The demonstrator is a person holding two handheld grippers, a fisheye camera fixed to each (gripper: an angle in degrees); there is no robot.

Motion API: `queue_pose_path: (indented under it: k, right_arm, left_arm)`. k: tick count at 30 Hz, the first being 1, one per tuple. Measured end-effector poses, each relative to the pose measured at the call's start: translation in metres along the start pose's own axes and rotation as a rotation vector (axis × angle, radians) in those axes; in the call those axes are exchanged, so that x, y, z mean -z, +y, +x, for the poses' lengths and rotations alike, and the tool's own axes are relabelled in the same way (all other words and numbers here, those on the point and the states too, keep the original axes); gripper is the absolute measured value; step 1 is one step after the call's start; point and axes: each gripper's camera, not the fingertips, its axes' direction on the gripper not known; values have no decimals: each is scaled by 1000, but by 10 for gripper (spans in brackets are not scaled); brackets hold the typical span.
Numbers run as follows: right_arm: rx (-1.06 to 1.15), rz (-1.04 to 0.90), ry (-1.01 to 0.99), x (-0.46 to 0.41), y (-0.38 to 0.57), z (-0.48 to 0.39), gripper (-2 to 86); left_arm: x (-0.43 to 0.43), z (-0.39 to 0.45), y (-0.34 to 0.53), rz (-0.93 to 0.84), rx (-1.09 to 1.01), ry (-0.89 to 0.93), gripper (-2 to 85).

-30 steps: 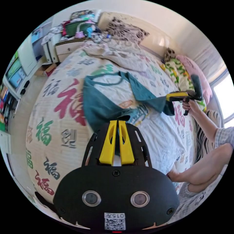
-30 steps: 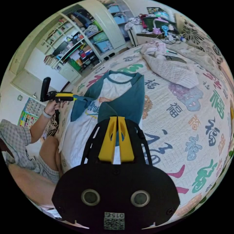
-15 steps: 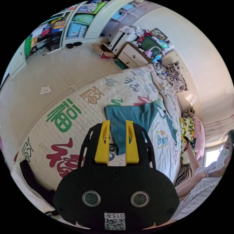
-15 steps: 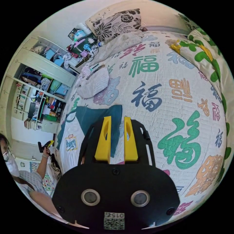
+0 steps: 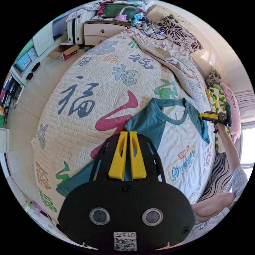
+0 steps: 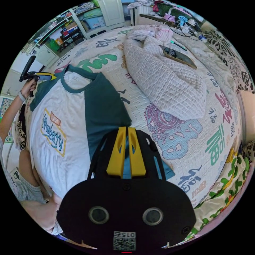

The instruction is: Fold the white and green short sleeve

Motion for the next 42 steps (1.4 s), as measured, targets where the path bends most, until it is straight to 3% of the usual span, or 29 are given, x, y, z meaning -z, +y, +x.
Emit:
queue_pose_path:
  k: [8, 15, 20, 26, 31, 35, 40, 42]
  right_arm:
    - [-70, 49, 81, -25, 10, 4, 40]
    - [-163, 344, -171, 15, 123, 1, 64]
    - [-250, 216, -300, -12, 236, -33, 80]
    - [-342, 22, -388, -61, 311, -58, 97]
    - [-294, -80, -334, -91, 343, -77, 112]
    - [-320, -44, -340, -106, 366, -80, 108]
    - [-316, -67, -380, -126, 390, -79, 79]
    - [-326, -53, -384, -133, 398, -75, 53]
  left_arm:
    - [-7, -13, 4, 105, 26, -60, 33]
    - [40, -12, 89, 172, 10, 109, 84]
    - [28, 6, 224, -100, 144, 143, 88]
    - [-12, 35, 322, -314, 329, 238, 101]
    - [-37, 59, 327, -387, 248, 226, 96]
    - [-50, 62, 321, -441, 191, 148, 22]
    - [-34, 46, 320, -412, 170, 67, -4]
    - [-36, 34, 319, -410, 206, 117, -6]
